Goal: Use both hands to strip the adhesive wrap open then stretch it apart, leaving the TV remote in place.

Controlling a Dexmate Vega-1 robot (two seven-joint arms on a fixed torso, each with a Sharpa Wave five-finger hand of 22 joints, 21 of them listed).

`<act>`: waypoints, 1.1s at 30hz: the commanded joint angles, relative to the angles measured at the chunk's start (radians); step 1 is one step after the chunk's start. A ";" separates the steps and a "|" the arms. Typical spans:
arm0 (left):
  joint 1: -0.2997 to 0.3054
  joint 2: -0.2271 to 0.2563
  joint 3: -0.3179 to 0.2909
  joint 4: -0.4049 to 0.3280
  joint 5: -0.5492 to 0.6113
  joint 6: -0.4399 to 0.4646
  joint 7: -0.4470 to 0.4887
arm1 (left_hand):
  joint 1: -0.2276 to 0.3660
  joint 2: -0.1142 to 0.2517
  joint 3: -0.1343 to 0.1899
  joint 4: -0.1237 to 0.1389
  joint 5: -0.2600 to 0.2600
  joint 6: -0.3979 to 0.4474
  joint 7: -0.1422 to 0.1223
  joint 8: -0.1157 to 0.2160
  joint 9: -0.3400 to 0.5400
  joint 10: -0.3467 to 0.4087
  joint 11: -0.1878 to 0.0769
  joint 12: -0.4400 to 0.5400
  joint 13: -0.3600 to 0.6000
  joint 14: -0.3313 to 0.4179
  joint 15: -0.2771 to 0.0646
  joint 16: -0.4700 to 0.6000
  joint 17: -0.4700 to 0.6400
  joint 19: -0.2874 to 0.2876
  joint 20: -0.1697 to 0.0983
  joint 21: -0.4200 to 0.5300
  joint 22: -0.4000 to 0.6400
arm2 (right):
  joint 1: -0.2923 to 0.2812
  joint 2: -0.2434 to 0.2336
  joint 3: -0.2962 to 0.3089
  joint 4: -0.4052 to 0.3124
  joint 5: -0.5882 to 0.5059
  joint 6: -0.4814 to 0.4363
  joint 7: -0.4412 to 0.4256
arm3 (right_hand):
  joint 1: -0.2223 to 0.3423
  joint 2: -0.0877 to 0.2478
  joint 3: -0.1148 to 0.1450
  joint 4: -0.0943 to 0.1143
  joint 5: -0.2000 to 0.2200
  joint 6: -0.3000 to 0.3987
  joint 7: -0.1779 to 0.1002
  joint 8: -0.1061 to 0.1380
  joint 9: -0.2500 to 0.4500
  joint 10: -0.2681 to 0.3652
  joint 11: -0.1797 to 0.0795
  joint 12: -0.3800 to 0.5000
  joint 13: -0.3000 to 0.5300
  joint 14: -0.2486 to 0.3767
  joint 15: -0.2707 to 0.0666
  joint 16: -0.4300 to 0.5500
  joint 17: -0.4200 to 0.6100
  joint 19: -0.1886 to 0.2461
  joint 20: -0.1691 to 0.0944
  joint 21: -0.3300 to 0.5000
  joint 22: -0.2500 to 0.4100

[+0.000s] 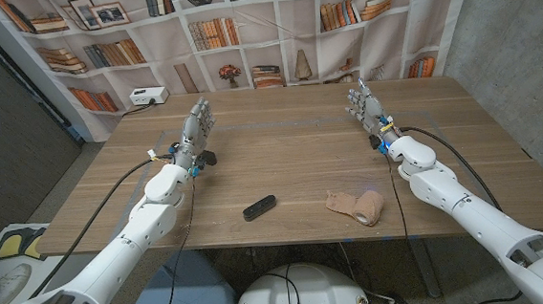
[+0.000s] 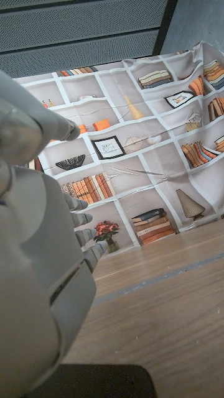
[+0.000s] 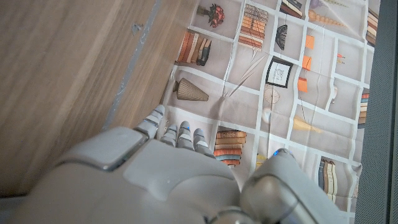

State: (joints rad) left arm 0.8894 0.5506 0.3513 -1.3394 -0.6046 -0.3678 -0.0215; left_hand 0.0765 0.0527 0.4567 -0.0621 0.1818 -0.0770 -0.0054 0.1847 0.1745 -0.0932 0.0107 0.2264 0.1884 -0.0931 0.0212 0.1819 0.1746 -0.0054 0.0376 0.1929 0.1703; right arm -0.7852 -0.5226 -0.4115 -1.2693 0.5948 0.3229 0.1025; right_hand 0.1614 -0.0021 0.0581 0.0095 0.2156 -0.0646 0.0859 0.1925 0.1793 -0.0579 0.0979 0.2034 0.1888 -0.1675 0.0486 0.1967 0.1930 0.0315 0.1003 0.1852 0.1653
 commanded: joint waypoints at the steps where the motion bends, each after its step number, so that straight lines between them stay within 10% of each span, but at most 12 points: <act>1: 0.000 -0.007 0.019 -0.019 0.022 0.006 0.013 | 0.008 0.001 0.006 -0.005 0.003 -0.002 0.003 0.002 0.002 -0.001 0.005 -0.004 0.004 -0.009 0.004 0.003 0.005 0.002 0.009 0.004 0.005 | -0.002 -0.038 0.004 -0.006 -0.012 0.035 0.052 | 0.020 0.001 0.005 -0.010 0.001 -0.005 -0.001 0.001 0.004 -0.004 0.004 -0.002 0.003 -0.008 -0.005 0.001 0.003 -0.001 0.002 0.004 0.002; 33: 0.028 0.001 0.033 -0.091 0.064 0.054 0.086 | 0.000 0.003 0.003 -0.005 0.003 0.003 0.007 0.002 0.002 0.005 0.006 -0.006 0.005 -0.005 0.003 0.005 0.006 0.006 0.010 0.004 0.006 | 0.059 -0.103 -0.022 0.063 -0.117 0.099 0.115 | 0.073 -0.018 0.012 -0.053 -0.011 -0.013 0.001 0.001 0.005 -0.005 -0.001 -0.004 0.004 -0.043 -0.031 -0.010 0.002 -0.057 -0.027 -0.011 0.003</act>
State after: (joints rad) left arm 0.9192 0.5571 0.3733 -1.4166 -0.5593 -0.3355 0.0382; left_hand 0.0765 0.0526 0.4606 -0.0661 0.1817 -0.0733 -0.0018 0.1847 0.1744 -0.0876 0.0162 0.2218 0.1883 -0.0930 0.0212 0.1819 0.1795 0.0000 0.0430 0.1929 0.1749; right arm -0.7734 -0.6151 -0.4204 -1.2717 0.5130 0.3792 0.1752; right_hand 0.2201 -0.0192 0.0677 -0.0388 0.2069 -0.0723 0.0861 0.1925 0.1792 -0.0579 0.0978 0.2035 0.1888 -0.1721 0.0262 0.1883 0.1929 -0.0153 0.0716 0.1771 0.1651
